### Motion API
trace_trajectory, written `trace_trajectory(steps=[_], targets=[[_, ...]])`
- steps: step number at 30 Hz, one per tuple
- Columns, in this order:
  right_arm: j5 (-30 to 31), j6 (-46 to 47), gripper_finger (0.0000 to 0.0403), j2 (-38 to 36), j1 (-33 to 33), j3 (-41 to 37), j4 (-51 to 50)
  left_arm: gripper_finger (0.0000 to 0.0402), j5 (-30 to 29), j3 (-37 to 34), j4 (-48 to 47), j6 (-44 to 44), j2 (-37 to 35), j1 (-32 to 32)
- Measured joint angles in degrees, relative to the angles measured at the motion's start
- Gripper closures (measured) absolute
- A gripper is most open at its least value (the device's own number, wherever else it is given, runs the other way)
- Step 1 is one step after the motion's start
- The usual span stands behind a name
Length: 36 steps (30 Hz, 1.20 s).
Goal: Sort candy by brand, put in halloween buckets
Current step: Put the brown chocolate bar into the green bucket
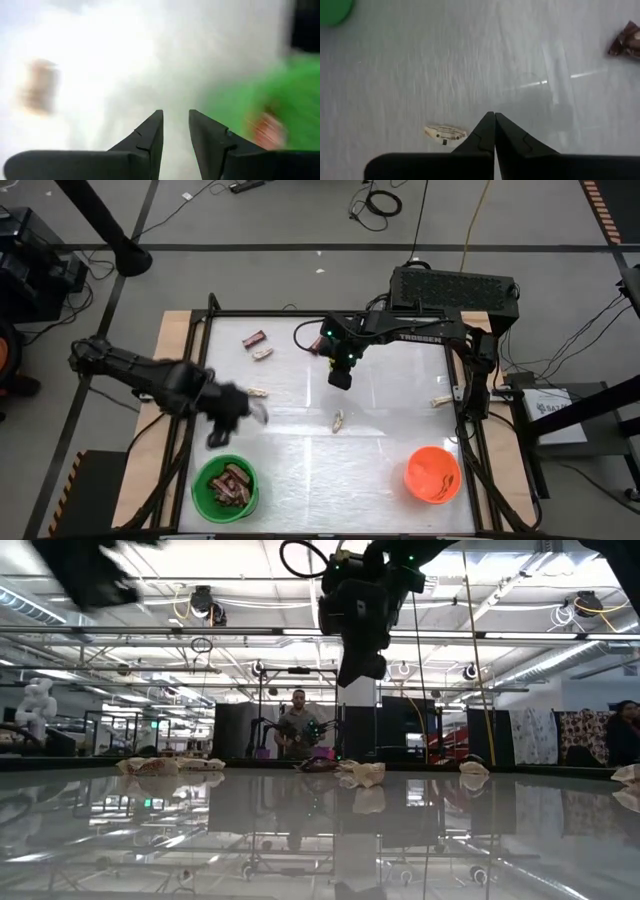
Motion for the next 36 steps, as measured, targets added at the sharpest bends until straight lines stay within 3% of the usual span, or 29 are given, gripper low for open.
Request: trace_trajectory(steps=[5,11,16,25,32,36], targets=[[0.0,2.7,0.0403,0.0,0.1,0.0,-0.7,0.0302,-11.4,-0.2,1.3,12.5,1.4,15.7],[0.0,6.7,0.0403,0.0,0.5,0.0,-4.0,0.0302,-13.1,-0.3,2.5,17.9,7.0,35.8],[0.1,8.3,0.0403,0.0,2.2,0.0,-4.5,0.0302,-15.2,-0.4,4.7,20.2,15.1,47.7],[0.2,9.4,0.0403,0.0,6.8,0.0,-4.5,0.0302,-15.9,-0.4,9.8,17.5,26.9,56.4],[2.9,9.8,0.0403,0.0,8.9,0.0,-4.3,0.0299,-16.0,-0.4,9.6,15.2,31.1,57.4],[3.1,9.8,0.0403,0.0,8.6,0.0,-4.0,0.0273,-16.3,-0.4,10.3,18.0,31.3,56.6]])
